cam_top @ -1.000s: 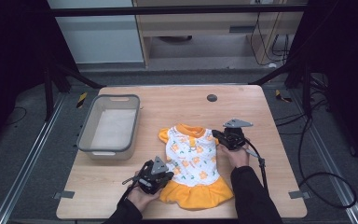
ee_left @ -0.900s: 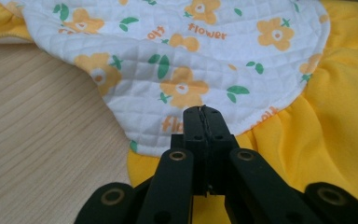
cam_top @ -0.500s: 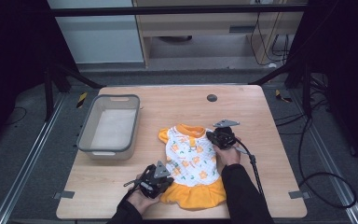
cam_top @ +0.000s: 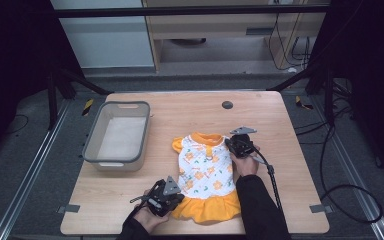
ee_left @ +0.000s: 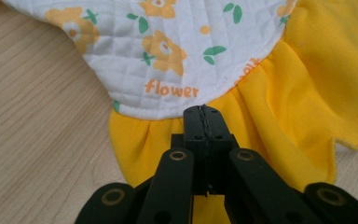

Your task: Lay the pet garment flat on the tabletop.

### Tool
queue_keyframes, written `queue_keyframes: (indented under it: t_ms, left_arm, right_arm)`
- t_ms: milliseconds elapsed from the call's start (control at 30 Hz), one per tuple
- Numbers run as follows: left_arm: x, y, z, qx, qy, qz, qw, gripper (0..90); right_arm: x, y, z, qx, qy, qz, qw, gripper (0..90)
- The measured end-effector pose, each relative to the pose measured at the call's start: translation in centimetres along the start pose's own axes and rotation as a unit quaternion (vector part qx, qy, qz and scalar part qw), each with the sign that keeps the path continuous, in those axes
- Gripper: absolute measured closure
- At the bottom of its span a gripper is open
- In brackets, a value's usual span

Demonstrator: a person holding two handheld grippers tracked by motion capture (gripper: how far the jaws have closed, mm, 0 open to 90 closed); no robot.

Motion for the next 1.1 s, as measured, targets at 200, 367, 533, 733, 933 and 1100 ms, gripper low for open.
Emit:
queue_keyframes:
  t_ms: [200, 367, 533, 733, 933, 1100]
  left_arm:
    - [-0.6, 0.5, 0.5, -0.015, -0.028, 0.002, 0.9995, 82.6]
    - [-2.4, 1.6, 1.3, -0.041, -0.075, 0.02, 0.9962, 73.3]
    - [-3.8, 3.2, 0.8, -0.067, -0.1, 0.043, 0.9917, 61.8]
    - [-4.3, 4.9, -0.6, -0.094, -0.103, 0.064, 0.9881, 46.8]
    - [-4.8, 5.6, -1.8, -0.093, -0.105, 0.077, 0.9872, 36.9]
    - [-5.8, 6.0, -2.9, -0.091, -0.106, 0.084, 0.9866, 32.2]
  right_arm:
    - [-1.1, 0.1, 0.6, 0.007, -0.021, 0.014, 0.9997, 89.6]
    - [-3.3, 0.2, 1.4, 0.008, -0.041, 0.023, 0.9988, 85.4]
    - [-5.9, 0.1, 1.6, 0.015, -0.059, 0.031, 0.9977, 77.9]
    - [-8.7, 0.0, 0.6, 0.018, -0.063, 0.042, 0.997, 67.8]
    - [-10.6, 0.1, -1.4, 0.013, -0.051, 0.038, 0.9979, 50.7]
    - [-12.2, -0.3, -3.1, 0.023, -0.049, 0.039, 0.9978, 38.3]
Point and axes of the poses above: each handheld gripper's, and its own axes: x roughly forward along the jaws, z roughly out of its top, y roughly to its left, the point moved 5 cm from there along x, roughly forward along the jaws, and after that the axes turned 2 degrees about z, right-handed, at the moved point
